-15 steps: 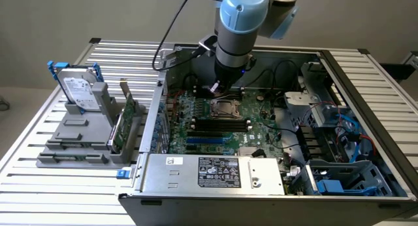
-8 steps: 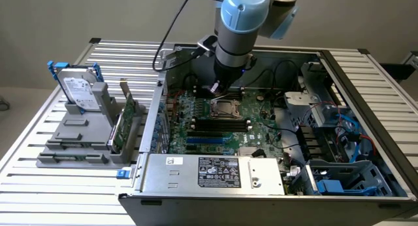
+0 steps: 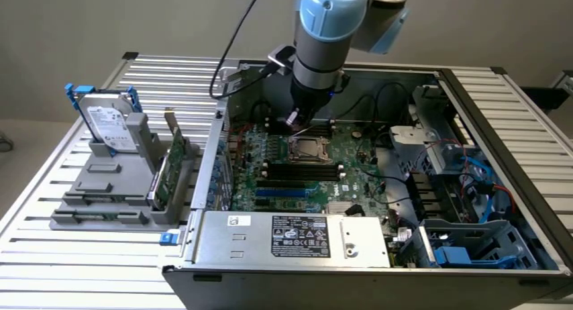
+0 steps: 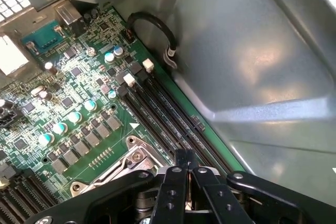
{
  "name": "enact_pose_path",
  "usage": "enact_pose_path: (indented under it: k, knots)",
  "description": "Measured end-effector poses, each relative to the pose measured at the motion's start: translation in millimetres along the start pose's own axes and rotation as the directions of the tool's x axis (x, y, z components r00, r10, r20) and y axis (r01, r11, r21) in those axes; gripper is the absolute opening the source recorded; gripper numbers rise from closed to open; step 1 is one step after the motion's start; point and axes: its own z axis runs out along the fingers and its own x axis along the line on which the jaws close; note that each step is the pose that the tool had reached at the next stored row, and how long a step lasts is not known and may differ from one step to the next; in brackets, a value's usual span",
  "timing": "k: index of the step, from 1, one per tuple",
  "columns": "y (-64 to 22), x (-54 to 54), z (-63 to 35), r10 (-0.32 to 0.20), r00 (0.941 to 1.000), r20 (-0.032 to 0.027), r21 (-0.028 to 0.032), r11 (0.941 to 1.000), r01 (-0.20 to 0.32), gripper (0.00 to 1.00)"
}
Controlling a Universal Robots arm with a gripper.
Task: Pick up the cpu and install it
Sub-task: 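Install the first cpu locking lever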
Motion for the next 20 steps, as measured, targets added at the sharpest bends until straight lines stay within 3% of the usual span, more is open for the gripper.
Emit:
enact_pose_path:
  k: [7,16,20]
  knots:
    - [3.8,0.6,-7.1,0.000,1.0000,0.0004,-0.0005,1.0000,0.000,0.11]
    - [1.3,5.1,-9.8,0.000,1.0000,0.0005,-0.0005,1.0000,0.000,0.11]
    - [0.8,5.7,-8.9,0.008,0.9999,0.0096,0.0017,1.0000,-0.008,0.11]
